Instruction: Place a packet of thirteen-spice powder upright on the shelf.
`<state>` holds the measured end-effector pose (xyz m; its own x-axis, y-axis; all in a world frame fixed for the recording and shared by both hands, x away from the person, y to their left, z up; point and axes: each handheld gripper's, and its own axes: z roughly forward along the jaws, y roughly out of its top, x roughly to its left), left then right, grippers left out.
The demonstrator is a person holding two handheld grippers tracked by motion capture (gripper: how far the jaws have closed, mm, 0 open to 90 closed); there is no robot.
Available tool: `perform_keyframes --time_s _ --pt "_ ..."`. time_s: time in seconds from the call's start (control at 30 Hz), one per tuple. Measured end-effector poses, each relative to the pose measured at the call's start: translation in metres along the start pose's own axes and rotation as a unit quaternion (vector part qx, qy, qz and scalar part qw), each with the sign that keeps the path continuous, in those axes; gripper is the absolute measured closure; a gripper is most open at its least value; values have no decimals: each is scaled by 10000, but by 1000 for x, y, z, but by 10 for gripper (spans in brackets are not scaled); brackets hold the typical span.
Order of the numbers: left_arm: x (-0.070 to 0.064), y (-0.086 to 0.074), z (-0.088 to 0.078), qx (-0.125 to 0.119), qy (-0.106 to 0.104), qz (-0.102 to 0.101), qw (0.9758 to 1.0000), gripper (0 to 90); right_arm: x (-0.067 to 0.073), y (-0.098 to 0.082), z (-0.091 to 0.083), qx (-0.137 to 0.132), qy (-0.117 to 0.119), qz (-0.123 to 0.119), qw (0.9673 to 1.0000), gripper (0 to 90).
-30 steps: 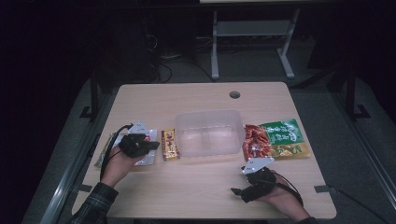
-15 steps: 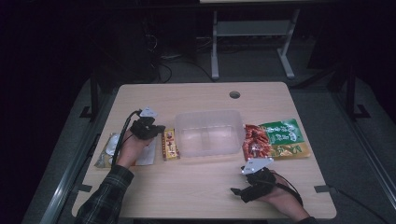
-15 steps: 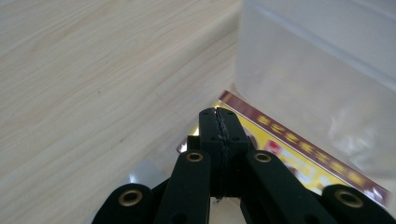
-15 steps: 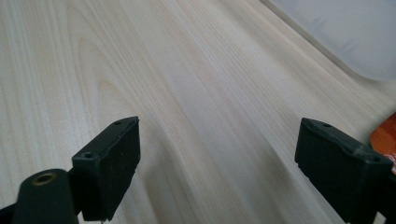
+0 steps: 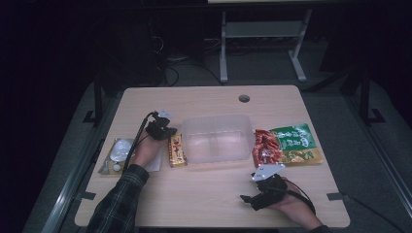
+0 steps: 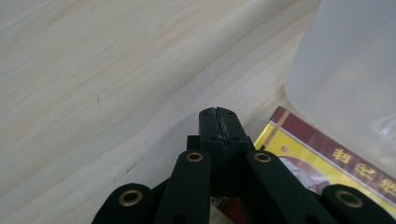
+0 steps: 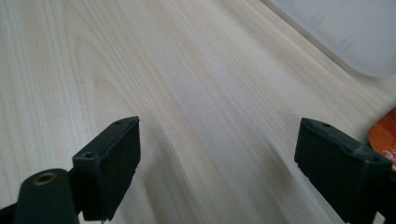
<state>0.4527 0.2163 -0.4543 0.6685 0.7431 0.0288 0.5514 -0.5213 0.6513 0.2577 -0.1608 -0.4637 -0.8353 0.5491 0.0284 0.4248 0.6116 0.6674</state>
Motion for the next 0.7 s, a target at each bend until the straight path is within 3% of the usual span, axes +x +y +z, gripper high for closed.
perform_keyframes --time_s 0.03,0.27,0.7 --pt "0 -1 0 33 -41 -53 10000 898 0 0 0 -1 2 18 10000 140" --pt "-4 -5 -5 134 -125 99 9998 898 0 0 0 -16 -5 17 10000 140" --pt "-16 -13 -21 383 -526 295 9974 899 -1 0 0 -21 9 -1 10000 139"
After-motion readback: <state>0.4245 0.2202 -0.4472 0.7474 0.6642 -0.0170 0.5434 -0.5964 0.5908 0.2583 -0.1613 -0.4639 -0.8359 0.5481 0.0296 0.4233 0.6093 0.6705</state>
